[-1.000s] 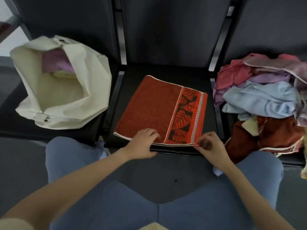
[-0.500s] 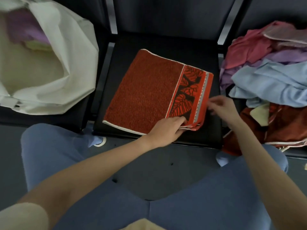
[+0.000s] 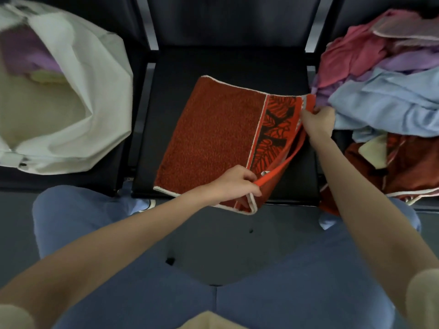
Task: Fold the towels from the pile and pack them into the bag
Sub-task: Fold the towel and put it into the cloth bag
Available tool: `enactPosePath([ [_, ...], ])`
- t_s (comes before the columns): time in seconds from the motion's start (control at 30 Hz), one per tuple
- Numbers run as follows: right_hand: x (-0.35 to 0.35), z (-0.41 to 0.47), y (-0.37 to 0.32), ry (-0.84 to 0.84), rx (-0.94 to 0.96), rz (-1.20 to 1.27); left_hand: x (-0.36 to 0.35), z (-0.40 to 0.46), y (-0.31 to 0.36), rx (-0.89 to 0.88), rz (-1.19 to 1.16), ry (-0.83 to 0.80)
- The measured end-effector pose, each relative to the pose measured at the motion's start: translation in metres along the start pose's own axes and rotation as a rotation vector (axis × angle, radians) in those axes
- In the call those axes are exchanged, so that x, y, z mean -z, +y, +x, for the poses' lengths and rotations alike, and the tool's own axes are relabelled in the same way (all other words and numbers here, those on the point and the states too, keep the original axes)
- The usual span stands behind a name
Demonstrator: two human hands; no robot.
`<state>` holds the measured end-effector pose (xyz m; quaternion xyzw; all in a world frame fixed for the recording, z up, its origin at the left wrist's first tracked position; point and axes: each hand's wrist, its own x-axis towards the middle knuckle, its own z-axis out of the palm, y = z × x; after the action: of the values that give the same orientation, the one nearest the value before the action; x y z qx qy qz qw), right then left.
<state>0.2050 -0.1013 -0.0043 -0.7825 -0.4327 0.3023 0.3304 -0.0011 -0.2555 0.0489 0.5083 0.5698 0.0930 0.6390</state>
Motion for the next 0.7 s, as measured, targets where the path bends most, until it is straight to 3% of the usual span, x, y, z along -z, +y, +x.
enactPosePath([
  [0.1,0.014,-0.006,-0.015,0.093,-0.044,0.266,-0.002,-0.011,0.007,0.021,-0.161,-0.082],
  [0.23,0.012,-0.020,-0.055,-0.001,-0.045,0.433,0.008,-0.032,0.005,0.003,-0.225,-0.120],
  [0.53,-0.081,-0.062,-0.129,-0.173,0.030,0.216,0.055,-0.068,-0.042,0.005,-0.409,0.066],
  [0.7,-0.137,-0.077,-0.127,-0.153,0.025,0.104,0.074,-0.057,-0.081,0.021,0.032,0.292],
])
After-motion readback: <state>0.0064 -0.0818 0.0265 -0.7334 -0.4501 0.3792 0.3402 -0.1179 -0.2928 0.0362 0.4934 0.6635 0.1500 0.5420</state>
